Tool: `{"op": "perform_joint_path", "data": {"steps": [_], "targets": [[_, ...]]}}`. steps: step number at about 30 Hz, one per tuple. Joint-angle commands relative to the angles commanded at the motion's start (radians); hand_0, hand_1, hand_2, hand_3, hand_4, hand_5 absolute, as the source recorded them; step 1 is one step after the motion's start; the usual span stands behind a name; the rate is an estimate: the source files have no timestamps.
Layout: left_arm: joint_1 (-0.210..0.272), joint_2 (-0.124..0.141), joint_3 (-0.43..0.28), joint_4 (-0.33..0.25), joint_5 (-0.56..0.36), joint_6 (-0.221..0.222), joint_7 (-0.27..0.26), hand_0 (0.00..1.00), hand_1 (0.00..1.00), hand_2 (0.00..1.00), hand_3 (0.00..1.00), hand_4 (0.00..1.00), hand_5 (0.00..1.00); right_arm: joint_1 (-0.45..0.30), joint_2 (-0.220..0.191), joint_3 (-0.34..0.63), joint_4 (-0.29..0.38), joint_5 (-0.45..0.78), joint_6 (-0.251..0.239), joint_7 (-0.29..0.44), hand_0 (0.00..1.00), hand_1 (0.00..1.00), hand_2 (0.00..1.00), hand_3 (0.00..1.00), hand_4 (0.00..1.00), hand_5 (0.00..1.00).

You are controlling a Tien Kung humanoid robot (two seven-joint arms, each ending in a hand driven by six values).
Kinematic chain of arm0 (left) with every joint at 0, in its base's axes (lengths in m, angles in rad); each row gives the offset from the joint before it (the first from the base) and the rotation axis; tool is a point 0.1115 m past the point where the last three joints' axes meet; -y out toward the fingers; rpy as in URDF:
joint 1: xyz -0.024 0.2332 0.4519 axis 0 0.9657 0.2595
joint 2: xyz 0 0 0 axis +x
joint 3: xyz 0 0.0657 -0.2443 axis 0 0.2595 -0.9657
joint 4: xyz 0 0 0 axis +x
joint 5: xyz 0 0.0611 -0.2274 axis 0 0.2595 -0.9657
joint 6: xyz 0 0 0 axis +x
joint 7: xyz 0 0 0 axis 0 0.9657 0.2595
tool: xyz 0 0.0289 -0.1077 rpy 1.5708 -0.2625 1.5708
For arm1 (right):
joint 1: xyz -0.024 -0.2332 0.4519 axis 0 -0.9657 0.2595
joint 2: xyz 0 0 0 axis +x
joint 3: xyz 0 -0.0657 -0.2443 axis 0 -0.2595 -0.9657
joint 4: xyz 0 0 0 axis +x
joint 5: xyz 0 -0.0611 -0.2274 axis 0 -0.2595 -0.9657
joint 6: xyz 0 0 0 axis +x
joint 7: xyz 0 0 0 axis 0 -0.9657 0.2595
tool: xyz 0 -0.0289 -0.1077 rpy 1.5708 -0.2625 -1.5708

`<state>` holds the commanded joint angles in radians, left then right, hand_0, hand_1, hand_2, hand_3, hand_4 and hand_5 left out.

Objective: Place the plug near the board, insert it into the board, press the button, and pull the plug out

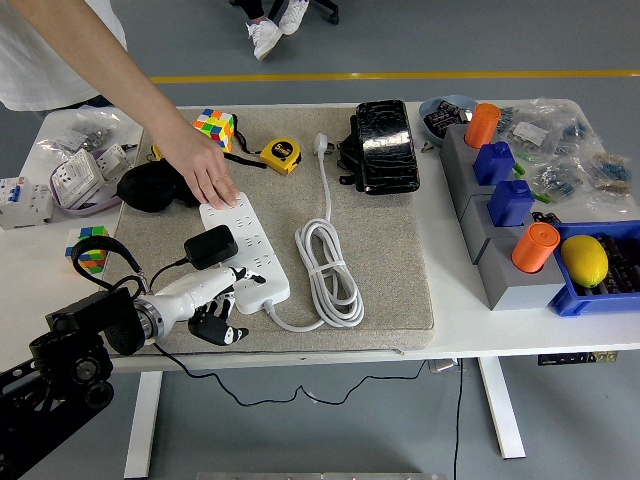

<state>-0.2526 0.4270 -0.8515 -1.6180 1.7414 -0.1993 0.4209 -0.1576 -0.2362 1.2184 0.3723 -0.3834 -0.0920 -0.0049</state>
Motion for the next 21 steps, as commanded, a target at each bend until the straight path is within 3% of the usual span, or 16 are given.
{"op": "perform_joint_path", "data": {"steps": [21], "targets": [[-0.002,-0.001,0.0,0.023,0.016,-0.019,0.02,0.053,0.105,0.175,0.858,0.801,0.002,-0.002,0.004,0.006,0.001,-0.002,0.0,0.001,0.563,0.654,0.64,0.541,0.916,0.453]]}}
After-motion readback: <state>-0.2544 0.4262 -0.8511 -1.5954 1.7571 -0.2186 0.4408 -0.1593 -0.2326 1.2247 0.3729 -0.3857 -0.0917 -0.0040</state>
